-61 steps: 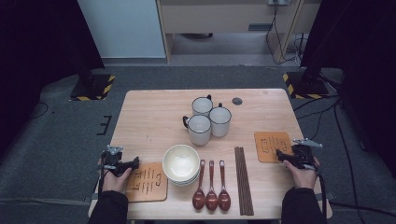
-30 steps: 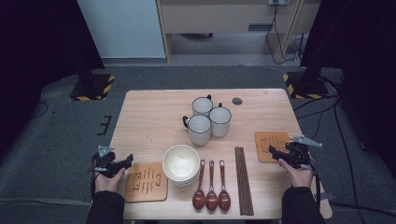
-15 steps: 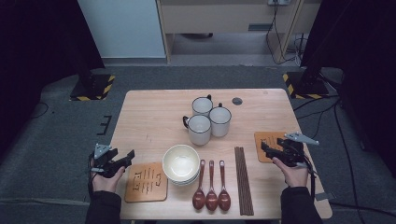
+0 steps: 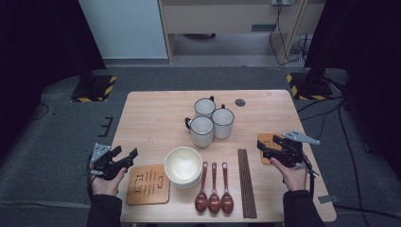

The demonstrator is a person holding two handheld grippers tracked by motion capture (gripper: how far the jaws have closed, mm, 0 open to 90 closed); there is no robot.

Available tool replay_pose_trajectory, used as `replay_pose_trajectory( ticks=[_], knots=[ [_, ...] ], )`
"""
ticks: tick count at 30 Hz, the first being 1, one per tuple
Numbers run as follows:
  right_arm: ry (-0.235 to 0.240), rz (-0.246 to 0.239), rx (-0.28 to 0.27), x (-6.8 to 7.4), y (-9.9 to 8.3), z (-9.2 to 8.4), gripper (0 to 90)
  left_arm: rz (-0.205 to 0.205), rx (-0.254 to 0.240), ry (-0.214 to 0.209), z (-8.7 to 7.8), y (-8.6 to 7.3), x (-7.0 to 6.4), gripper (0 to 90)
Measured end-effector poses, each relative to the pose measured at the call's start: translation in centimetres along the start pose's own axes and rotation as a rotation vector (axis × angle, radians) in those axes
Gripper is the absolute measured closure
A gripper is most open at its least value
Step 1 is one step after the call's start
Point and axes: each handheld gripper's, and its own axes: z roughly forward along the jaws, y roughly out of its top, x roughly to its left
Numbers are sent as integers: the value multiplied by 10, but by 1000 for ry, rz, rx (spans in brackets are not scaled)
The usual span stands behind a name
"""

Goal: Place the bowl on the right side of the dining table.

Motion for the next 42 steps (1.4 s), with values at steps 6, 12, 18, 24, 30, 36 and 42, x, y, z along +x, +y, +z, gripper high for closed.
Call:
replay_pose_trajectory(
  ticks=[6, 12, 18, 24, 30, 36, 42],
  knots=[
    [28, -11, -23, 10, 6, -2, 275, 22, -14, -34, -4, 6, -12, 280],
    [56, -25, -26, 21, 9, -1, 277, 36, -29, -62, -7, 11, -22, 291],
    [83, -35, -39, 31, 14, -1, 282, 46, -36, -90, -7, 13, -33, 297],
    [113, -39, -44, 41, 18, 2, 286, 57, -46, -115, -8, 17, -42, 300],
    [131, -49, -51, 51, 22, 3, 294, 61, -50, -129, -9, 20, -48, 309],
    [148, -71, -47, 64, 25, 7, 296, 60, -50, -141, -9, 21, -53, 320],
    [170, -85, -50, 76, 29, 9, 301, 63, -57, -160, -9, 24, -60, 327]
  ],
)
